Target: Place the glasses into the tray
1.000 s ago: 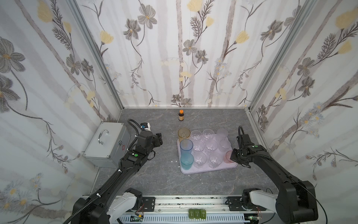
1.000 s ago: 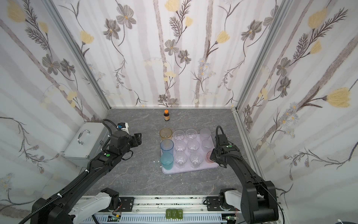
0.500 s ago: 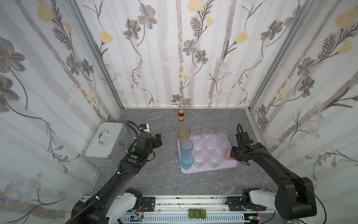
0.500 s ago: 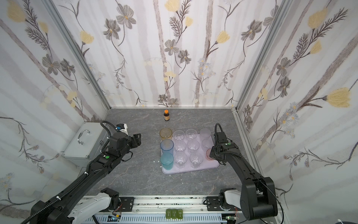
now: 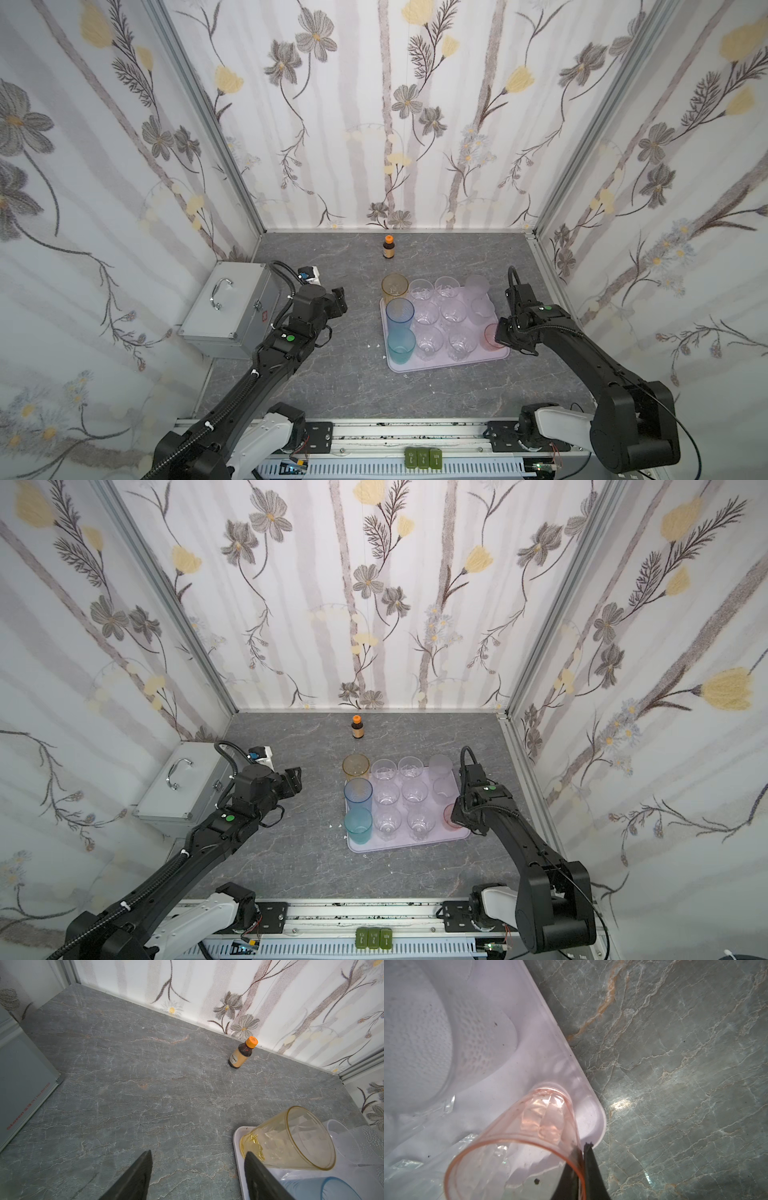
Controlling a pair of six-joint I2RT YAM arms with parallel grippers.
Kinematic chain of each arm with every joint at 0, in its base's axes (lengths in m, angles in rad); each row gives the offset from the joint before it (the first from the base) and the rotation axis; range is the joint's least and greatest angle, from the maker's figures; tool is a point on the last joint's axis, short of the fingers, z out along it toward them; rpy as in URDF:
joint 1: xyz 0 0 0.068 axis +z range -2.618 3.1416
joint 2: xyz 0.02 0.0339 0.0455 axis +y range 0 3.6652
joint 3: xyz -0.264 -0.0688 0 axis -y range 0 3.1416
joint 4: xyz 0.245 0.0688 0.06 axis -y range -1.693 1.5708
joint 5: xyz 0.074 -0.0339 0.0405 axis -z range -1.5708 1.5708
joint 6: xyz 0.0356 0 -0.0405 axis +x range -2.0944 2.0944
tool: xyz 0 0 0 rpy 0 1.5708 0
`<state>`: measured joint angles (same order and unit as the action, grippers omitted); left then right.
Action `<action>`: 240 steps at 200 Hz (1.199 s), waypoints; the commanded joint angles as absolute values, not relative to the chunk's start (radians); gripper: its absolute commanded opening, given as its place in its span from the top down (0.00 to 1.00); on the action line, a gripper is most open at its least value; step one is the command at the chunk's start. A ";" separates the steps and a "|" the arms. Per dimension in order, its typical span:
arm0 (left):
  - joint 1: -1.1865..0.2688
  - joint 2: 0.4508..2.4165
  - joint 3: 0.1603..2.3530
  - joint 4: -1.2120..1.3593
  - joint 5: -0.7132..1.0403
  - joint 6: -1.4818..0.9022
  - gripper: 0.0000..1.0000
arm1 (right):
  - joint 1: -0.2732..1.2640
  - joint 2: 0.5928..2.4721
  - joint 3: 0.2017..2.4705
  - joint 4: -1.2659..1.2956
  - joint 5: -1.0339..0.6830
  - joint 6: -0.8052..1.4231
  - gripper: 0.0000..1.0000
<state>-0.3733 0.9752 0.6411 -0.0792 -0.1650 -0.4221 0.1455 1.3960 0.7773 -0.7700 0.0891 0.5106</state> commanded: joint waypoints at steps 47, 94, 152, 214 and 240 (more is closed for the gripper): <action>-0.373 0.960 0.638 -0.054 -0.201 -0.389 0.27 | 0.099 1.360 0.944 -0.816 0.094 0.472 0.57; -0.354 0.972 0.608 -0.021 -0.311 -0.359 0.14 | 0.002 1.250 0.922 -0.407 0.223 0.472 0.32; -0.332 1.060 0.422 0.569 -0.531 -0.107 0.11 | -0.007 1.197 0.531 0.389 0.452 0.367 0.24; -0.230 1.227 0.278 0.951 -0.574 -0.052 0.08 | -0.023 1.300 0.312 0.826 0.486 0.286 0.26; -0.140 1.278 0.177 1.163 -0.412 -0.089 0.06 | -0.021 1.371 0.287 0.974 0.401 0.230 0.25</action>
